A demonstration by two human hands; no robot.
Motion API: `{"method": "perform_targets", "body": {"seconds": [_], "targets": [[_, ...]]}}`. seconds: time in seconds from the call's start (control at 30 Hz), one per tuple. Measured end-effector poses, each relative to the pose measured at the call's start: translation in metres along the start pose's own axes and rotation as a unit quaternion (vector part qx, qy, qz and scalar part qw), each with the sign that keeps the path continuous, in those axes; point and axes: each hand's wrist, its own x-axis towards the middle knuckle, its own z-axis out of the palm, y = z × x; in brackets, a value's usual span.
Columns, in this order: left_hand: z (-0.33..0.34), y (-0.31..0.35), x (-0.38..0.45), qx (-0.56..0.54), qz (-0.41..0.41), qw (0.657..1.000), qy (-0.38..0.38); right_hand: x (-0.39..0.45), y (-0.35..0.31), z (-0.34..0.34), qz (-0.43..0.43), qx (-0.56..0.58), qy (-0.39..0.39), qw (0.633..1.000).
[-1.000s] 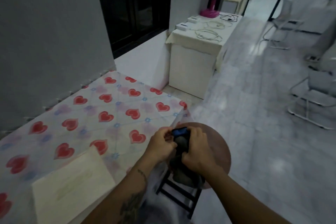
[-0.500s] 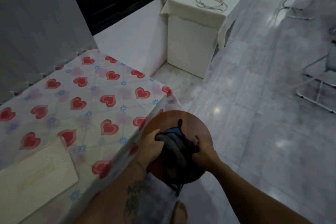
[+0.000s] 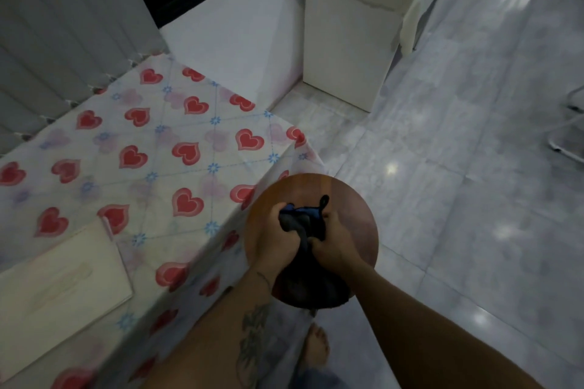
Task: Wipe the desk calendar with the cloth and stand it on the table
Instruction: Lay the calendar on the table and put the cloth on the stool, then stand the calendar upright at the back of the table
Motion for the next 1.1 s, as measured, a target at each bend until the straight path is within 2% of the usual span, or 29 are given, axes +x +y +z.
{"method": "perform_targets", "body": {"seconds": [0.1, 0.2, 0.37, 0.47, 0.67, 0.8, 0.93, 1.1], "targets": [[-0.005, -0.002, 0.005, 0.034, 0.047, 0.998, 0.008, 0.005, -0.003, -0.001, 0.001, 0.016, 0.027, 1.000], [-0.009, 0.000, 0.013, 0.071, 0.058, 0.995, 0.040, 0.011, -0.005, -0.011, -0.010, -0.019, 0.094, 0.995], [-0.029, -0.001, 0.021, 0.147, -0.004, 0.989, 0.007, 0.015, 0.002, -0.025, 0.010, -0.106, 0.154, 0.982], [-0.054, -0.003, 0.022, 0.164, -0.020, 0.986, -0.017, 0.015, -0.006, -0.032, 0.008, -0.130, 0.131, 0.983], [-0.112, -0.019, -0.002, 0.095, 0.012, 0.992, 0.086, 0.006, -0.063, -0.019, -0.081, -0.163, 0.069, 0.981], [-0.175, -0.044, -0.022, 0.041, 0.003, 0.985, 0.165, 0.005, -0.121, 0.036, -0.164, -0.138, -0.001, 0.977], [-0.244, -0.085, -0.042, -0.014, -0.025, 0.976, 0.217, -0.008, -0.178, 0.101, -0.181, -0.127, -0.084, 0.972], [-0.321, -0.145, -0.061, -0.047, -0.051, 0.957, 0.281, -0.025, -0.234, 0.183, -0.198, -0.135, -0.115, 0.964]]}}
